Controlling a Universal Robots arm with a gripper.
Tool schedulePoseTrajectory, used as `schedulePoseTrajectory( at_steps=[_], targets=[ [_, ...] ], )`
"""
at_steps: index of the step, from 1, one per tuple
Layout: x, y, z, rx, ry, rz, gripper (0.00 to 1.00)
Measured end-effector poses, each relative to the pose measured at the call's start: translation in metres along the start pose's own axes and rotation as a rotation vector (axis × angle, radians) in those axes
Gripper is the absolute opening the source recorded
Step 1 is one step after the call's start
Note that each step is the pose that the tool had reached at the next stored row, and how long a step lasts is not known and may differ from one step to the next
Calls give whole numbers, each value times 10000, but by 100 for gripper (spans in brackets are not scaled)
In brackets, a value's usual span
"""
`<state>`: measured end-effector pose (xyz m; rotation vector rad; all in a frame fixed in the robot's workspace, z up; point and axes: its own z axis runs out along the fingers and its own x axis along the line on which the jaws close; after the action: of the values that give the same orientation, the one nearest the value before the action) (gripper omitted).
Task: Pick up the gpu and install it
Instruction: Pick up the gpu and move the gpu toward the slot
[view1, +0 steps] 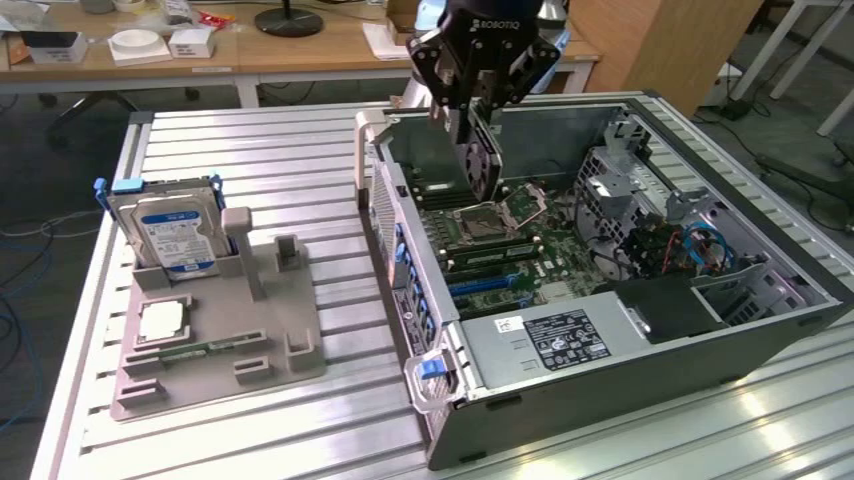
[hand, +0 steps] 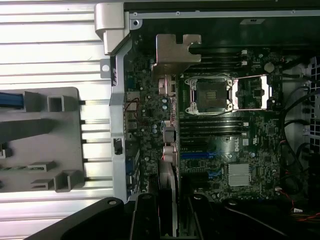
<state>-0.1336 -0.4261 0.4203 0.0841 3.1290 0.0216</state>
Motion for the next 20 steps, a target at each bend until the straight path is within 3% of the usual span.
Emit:
schedulePoseTrajectory(
  at_steps=[20],
  targets=[
    [-275,15,8,-1,0,0,27]
  ],
)
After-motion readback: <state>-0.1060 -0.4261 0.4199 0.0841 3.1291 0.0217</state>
